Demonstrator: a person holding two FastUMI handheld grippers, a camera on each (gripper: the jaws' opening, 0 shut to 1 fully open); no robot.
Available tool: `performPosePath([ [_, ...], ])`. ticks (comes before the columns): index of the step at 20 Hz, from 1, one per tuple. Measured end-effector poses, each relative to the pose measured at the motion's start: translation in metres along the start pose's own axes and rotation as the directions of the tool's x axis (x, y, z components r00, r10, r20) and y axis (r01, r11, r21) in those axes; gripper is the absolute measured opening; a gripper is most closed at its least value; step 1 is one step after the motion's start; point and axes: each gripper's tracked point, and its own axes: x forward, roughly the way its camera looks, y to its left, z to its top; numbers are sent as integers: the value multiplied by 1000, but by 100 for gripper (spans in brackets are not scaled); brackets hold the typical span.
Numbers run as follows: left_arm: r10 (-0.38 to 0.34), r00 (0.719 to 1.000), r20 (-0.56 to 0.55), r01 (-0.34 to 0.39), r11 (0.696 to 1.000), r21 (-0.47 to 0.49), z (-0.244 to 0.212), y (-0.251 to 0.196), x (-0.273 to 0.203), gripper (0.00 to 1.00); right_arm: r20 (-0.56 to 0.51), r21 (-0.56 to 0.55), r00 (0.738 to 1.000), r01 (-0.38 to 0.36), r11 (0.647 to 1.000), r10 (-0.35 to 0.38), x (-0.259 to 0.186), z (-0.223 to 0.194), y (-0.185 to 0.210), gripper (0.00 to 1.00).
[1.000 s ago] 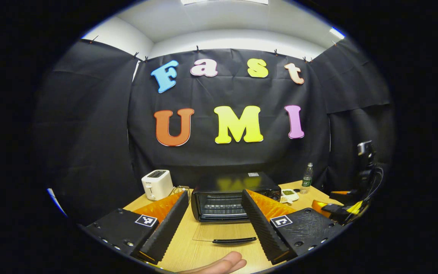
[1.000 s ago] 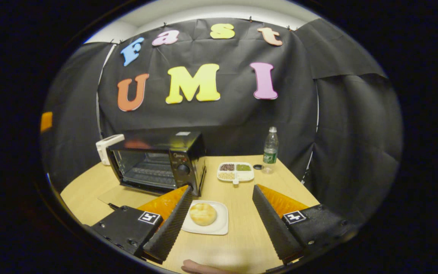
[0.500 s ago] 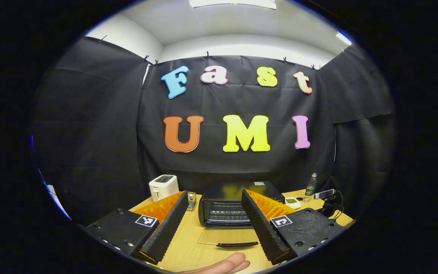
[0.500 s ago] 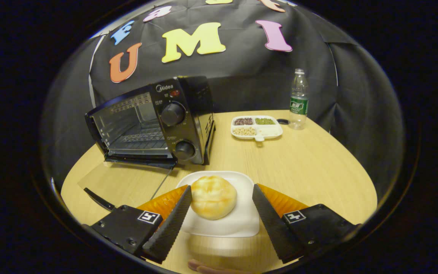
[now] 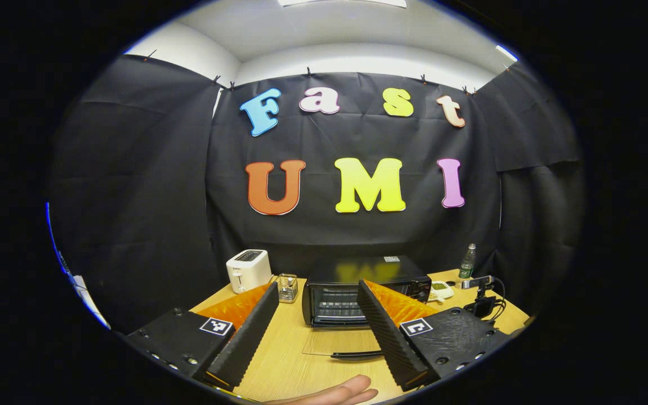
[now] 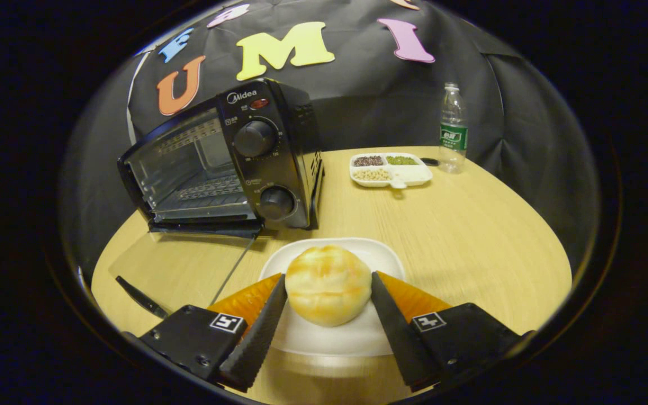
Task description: Open the electric oven with the left hand, put the food in, and close the electric oven.
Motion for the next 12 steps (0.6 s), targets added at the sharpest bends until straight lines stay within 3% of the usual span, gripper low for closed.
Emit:
performPosePath([
  [3, 4, 1000, 9, -4, 1000, -8, 2, 6, -5, 93, 11, 35, 1000, -25, 999, 24, -13, 3, 5, 84],
  [5, 11, 1000, 17, -11, 1000, -9, 3, 12, -8, 92, 39, 60, 998, -53, 997, 50, -25, 9, 12, 87],
  [8, 8, 1000, 24, -8, 1000, -10, 3, 16, -13, 92, 85, 114, 993, -91, 989, 81, -44, 19, 27, 83],
  [9, 7, 1000, 26, -6, 1000, -9, 4, 18, -17, 92, 95, 146, 991, -110, 983, 97, -50, 21, 35, 87],
  [10, 17, 999, 42, -17, 1000, -4, 6, 21, -18, 92, 101, 186, 989, -126, 974, 109, -55, 22, 42, 84],
  [12, 50, 996, 76, -52, 998, 19, 13, 30, -22, 93, 114, 255, 980, -189, 948, 165, -63, 23, 67, 87],
])
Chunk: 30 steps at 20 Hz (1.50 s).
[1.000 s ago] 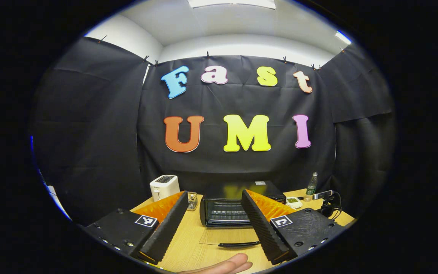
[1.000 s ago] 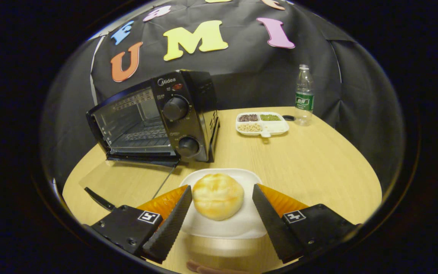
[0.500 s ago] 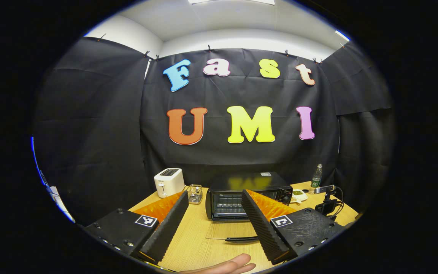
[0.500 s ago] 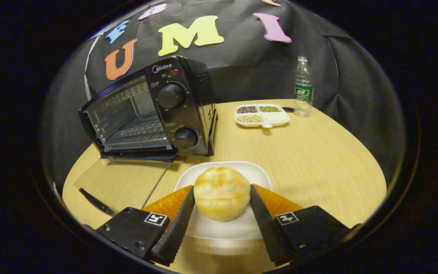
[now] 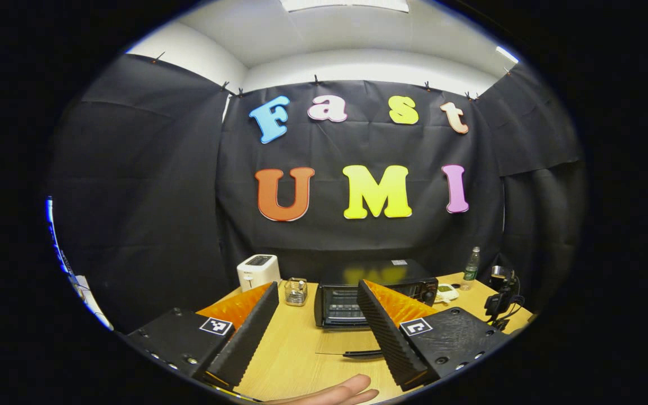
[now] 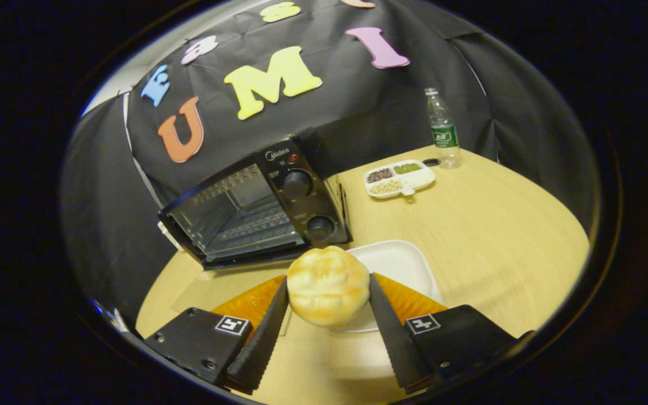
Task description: Open the electric oven with the left hand, put the food in, and close the electric oven.
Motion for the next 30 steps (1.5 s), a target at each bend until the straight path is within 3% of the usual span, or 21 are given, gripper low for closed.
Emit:
performPosePath([
  [2, -21, 1000, 5, 21, 1000, 10, 1, -6, -7, 92, 49, 53, 997, -60, 997, 58, 0, 4, 27, 84],
  [5, -51, 999, 10, 51, 999, -3, 4, -8, -12, 93, 130, 118, 989, -85, 989, 70, 7, 10, 59, 82],
  [9, -30, 999, 15, 29, 999, 18, 1, 4, -13, 92, 162, 133, 983, -113, 985, 91, 31, 20, 106, 83],
  [10, -26, 1000, 9, 26, 999, 21, -2, 6, -13, 92, 169, 120, 982, -105, 987, 84, 39, 23, 113, 87],
  [12, -12, 1000, -3, 12, 1000, 25, -6, 13, -12, 92, 191, 85, 980, -81, 993, 63, 61, 28, 128, 82],
  [14, 11, 1000, -14, -11, 1000, 26, -9, 22, -7, 92, 178, 49, 983, -52, 997, 43, 85, 27, 141, 88],
  [15, 17, 1000, -19, -16, 999, 31, -9, 24, -6, 92, 175, 47, 984, -49, 998, 40, 98, 28, 150, 84],
  [17, 27, 999, -25, -26, 999, 37, -10, 29, -3, 92, 181, 43, 983, -30, 999, 22, 120, 35, 157, 88],
  [19, 23, 999, -34, -22, 999, 33, -14, 28, 2, 92, 180, 31, 984, -12, 999, 6, 143, 43, 163, 84],
  [20, 20, 999, -42, -18, 999, 34, -17, 29, 5, 92, 177, 33, 984, -1, 999, -4, 152, 46, 164, 88],
  [21, 19, 999, -51, -17, 999, 41, -20, 29, 7, 92, 176, 21, 984, 1, 1000, -5, 162, 50, 167, 84],
  [24, 31, 997, -72, -26, 997, 68, -26, 32, 12, 92, 218, -50, 975, 41, 998, -30, 186, 66, 160, 84],
  [25, 32, 997, -73, -27, 997, 67, -27, 33, 13, 92, 234, -84, 972, 58, 995, -37, 191, 71, 157, 88],
  [26, 33, 997, -75, -28, 998, 62, -28, 33, 13, 92, 244, -112, 968, 83, 990, -53, 195, 74, 150, 84],
  [28, 32, 997, -68, -28, 998, 54, -26, 33, 16, 93, 265, -151, 961, 120, 981, -77, 204, 79, 139, 84],
  [30, 30, 998, -60, -27, 999, 45, -23, 33, 15, 92, 264, -162, 962, 109, 981, -63, 208, 81, 141, 85],
])
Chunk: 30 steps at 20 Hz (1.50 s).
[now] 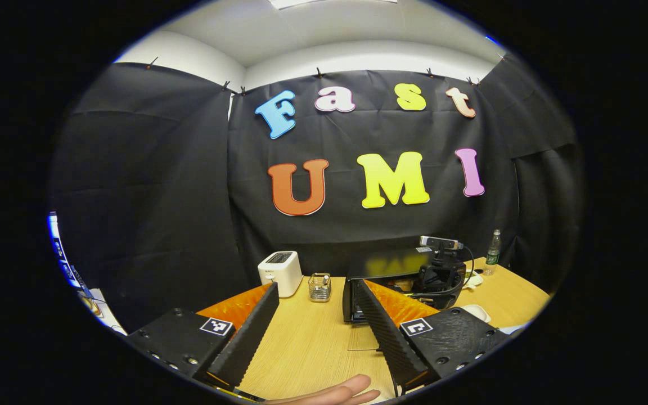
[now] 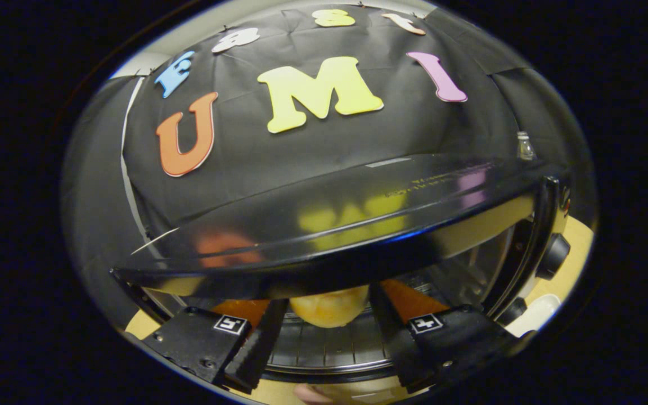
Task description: Open the electric oven with the left hand, put the food in, and close the electric oven.
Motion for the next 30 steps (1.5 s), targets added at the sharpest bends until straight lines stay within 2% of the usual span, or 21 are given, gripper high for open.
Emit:
performPosePath([
  [4, -5, 1000, 5, 5, 1000, -4, 2, -2, 0, 92, -41, -43, 999, -27, 999, 26, -5, -6, 6, 97],
  [5, -6, 1000, 4, 6, 1000, -5, 2, -2, -1, 92, -35, -35, 999, -23, 999, 22, -10, -2, 4, 95],
  [7, -7, 1000, -2, 7, 1000, -13, 0, -3, -2, 92, -51, 1, 998, -38, 999, 38, -26, 1, 4, 98],
  [9, -7, 1000, -2, 7, 1000, -22, -1, -3, -3, 93, -84, 2, 996, -34, 999, 34, -49, 2, -3, 97],
  [10, -8, 1000, -2, 8, 1000, -30, 0, -4, -4, 92, -90, -7, 995, -48, 999, 47, -60, 5, -4, 93],
  [12, -30, 999, -23, 28, 996, -83, -3, -12, -2, 92, -78, -12, 989, -124, 992, 123, -93, 15, -2, 94],
  [13, -57, 998, -31, 53, 994, -100, -4, -20, -1, 93, -62, -9, 987, -150, 989, 149, -110, 22, -7, 100],
  [14, -67, 997, -31, 64, 993, -104, -2, -23, 2, 92, -34, -2, 988, -152, 988, 152, -125, 32, -15, 94],
  [15, -65, 997, -30, 62, 993, -96, -3, -24, 3, 93, -14, -5, 988, -155, 988, 155, -143, 41, -25, 100],
  [18, -92, 995, -36, 88, 992, -90, -10, -37, 10, 92, 51, -26, 991, -121, 992, 122, -191, 74, -58, 100],
  [19, -104, 994, -40, 100, 991, -90, -12, -43, 12, 93, 79, -38, 990, -114, 993, 117, -207, 87, -68, 93],
  [20, -113, 992, -49, 108, 990, -87, -16, -49, 15, 92, 107, -54, 989, -99, 994, 105, -221, 102, -78, 100],
  [23, -147, 986, -83, 139, 985, -99, -31, -71, 24, 93, 204, -98, 976, -55, 994, 74, -263, 150, -105, 100],
  [24, -168, 981, -91, 159, 982, -104, -36, -80, 26, 93, 231, -125, 971, -33, 992, 61, -275, 165, -113, 94],
  [25, -186, 977, -104, 175, 979, -106, -40, -89, 27, 93, 256, -155, 965, -13, 988, 53, -288, 177, -119, 100],
  [28, -212, 968, -137, 201, 976, -87, -59, -108, 36, 93, 303, -226, 952, 24, 974, 47, -323, 204, -130, 100],
  [29, -221, 964, -147, 210, 974, -85, -65, -114, 38, 93, 316, -230, 948, 37, 972, 39, -332, 211, -135, 94],
  [30, -235, 959, -156, 224, 971, -84, -72, -121, 41, 93, 323, -231, 946, 51, 972, 27, -341, 216, -141, 94],
])
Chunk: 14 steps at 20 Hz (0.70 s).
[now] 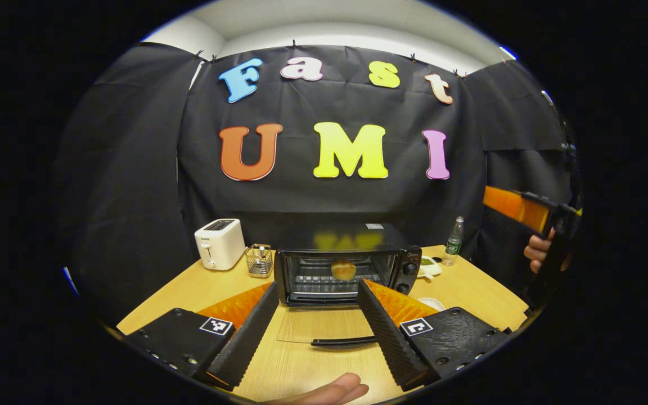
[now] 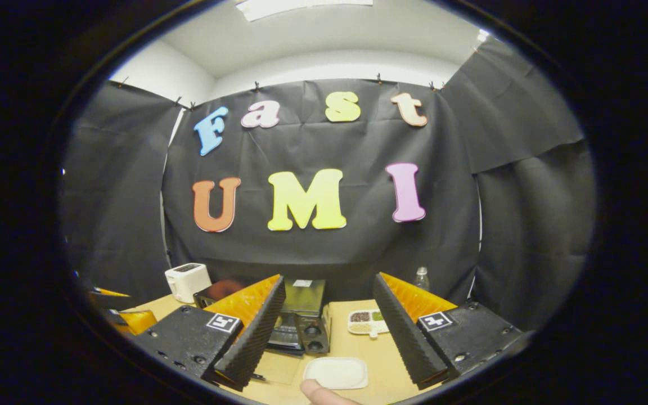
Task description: Open the electric oven with the left hand, put the food in, and close the electric oven.
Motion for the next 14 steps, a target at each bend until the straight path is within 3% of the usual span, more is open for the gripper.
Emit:
performPosePath([
  [4, -60, 993, -102, 61, 998, 3, -53, -20, 17, 93, 17, -33, 998, 56, 998, -55, -25, 20, -29, 94],
  [9, -96, 959, -265, 98, 995, -8, -127, -35, 32, 93, 47, -49, 994, 101, 994, -98, -48, 35, -53, 94],
  [12, -116, 939, -324, 120, 993, -7, -153, -47, 35, 93, 74, -52, 993, 98, 994, -94, -58, 38, -56, 94],
  [13, -112, 936, -333, 117, 993, -4, -158, -48, 36, 93, 77, -48, 993, 90, 995, -86, -60, 38, -54, 100],
  [14, -107, 934, -340, 112, 994, -4, -162, -48, 38, 93, 75, -41, 994, 88, 995, -85, -62, 36, -55, 95],
])
